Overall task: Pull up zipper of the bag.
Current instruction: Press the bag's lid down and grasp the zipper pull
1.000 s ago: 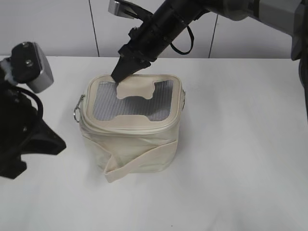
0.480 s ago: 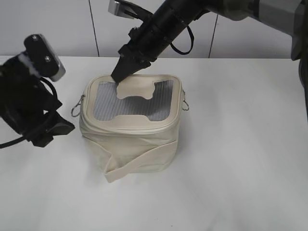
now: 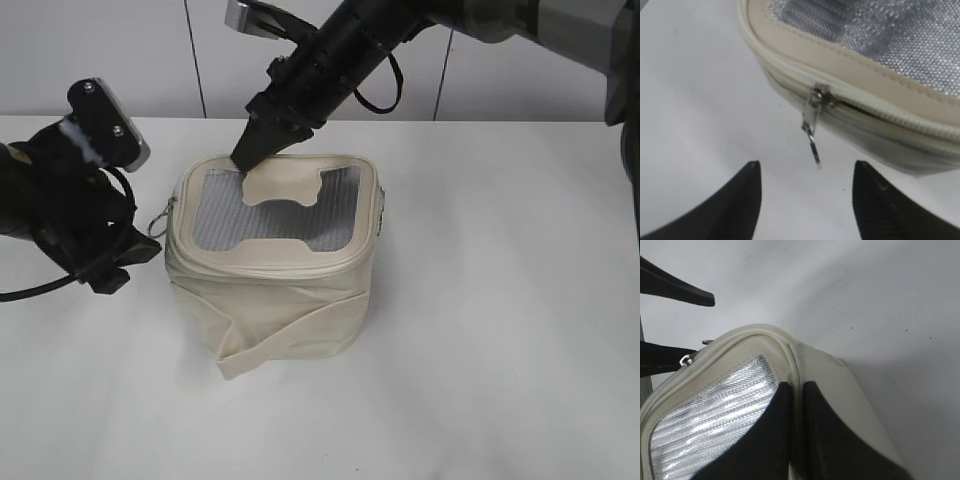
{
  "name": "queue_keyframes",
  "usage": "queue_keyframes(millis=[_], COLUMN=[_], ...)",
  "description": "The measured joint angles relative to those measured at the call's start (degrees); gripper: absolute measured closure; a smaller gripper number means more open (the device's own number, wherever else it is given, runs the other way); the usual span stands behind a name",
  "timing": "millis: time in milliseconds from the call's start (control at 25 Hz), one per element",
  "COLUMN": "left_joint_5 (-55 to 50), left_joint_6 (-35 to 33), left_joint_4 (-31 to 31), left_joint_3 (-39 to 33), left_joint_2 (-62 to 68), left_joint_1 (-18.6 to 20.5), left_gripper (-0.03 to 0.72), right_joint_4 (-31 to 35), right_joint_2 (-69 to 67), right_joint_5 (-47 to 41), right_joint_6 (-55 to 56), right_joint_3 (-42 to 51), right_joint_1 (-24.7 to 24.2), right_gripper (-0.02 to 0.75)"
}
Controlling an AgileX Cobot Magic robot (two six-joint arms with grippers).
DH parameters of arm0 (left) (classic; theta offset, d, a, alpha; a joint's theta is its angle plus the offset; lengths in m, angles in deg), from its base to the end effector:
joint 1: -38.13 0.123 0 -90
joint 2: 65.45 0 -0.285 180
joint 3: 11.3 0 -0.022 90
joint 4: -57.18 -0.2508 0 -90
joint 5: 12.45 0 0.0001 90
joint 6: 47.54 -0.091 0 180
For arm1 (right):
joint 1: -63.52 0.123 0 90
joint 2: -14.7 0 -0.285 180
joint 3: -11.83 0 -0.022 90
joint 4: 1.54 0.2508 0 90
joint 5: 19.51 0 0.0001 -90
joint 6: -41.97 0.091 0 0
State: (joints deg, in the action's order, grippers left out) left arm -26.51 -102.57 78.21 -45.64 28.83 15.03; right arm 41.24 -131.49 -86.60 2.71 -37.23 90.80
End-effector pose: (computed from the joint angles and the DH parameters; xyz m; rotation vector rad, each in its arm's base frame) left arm 0.2608 -0.1199 0.1966 1.2239 2.1452 -0.0217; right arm 0.4323 0.2870 0.2068 -1.2172 2.3462 0.9607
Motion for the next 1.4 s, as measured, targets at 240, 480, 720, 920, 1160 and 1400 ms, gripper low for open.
queue_keyframes(millis=[240,480,720,920,1160,1400], left_joint_5=[2.0,3.0,3.0,2.9,2.9,3.4], left_joint_6=[0.0,0.0,-0.2,-0.3,-0.4,-2.3], left_joint_4=[0.1,2.2,2.7,3.0,3.7,4.5], left_joint_3=[0.0,0.0,0.7,1.0,1.6,2.4], left_joint_2=[1.9,2.3,2.7,4.0,4.3,4.7], left_joint_1=[0.0,0.0,0.0,0.0,0.0,-1.7], left_gripper=[0.263,0.293,0.298,0.319,0.363,0.409], right_joint_4=[0.0,0.0,-0.1,-0.1,-0.1,-0.2], right_joint_2=[0.0,0.0,0.0,0.0,0.0,0.0], right_joint_5=[0.0,0.0,0.0,0.0,0.1,0.2], right_joint_6=[-0.1,-0.1,-0.1,-0.1,-0.1,-0.1], right_joint_3=[0.0,0.0,0.0,0.0,0.0,0.0], right_joint_1=[0.0,0.0,0.0,0.0,0.0,0.0], right_gripper=[0.698,0.698,0.698,0.698,0.698,0.699])
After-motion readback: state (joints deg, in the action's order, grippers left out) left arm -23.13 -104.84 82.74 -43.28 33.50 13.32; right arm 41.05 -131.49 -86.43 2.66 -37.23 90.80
